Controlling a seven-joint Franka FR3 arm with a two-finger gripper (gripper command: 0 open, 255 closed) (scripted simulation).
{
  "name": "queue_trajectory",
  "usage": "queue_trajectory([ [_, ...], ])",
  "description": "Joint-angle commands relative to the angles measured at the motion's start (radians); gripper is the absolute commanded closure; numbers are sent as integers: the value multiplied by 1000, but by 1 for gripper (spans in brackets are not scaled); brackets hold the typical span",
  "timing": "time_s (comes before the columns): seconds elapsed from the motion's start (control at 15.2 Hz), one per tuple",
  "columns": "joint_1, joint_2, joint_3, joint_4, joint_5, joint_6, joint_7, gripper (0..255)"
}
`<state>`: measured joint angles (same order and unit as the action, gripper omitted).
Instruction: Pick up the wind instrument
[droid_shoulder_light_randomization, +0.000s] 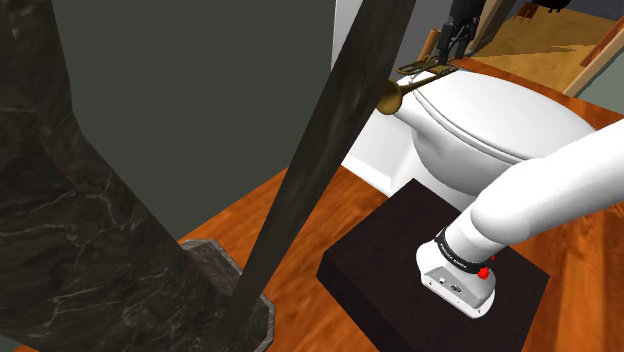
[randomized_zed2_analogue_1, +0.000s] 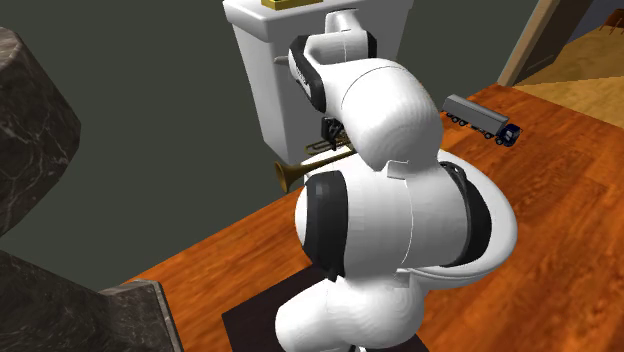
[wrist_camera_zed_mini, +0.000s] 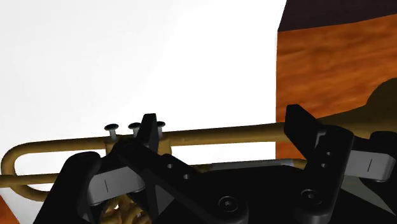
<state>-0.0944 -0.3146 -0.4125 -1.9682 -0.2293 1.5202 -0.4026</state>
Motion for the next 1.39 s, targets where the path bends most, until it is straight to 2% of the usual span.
queue_trajectory([
  [0.0, -12, 72, -40, 60, -5, 0, -56, 0],
  [0.26, -34, 200, -95, 170, 5, -4, -143, 0],
  [0.73, -38, 196, -98, 64, 2, 96, -126, 0],
  [0.86, -38, 196, -98, 64, 2, 96, -126, 0],
  [0.92, -38, 195, -98, 63, 2, 97, -126, 255],
  [1.32, -37, 195, -98, 63, 2, 97, -125, 255],
])
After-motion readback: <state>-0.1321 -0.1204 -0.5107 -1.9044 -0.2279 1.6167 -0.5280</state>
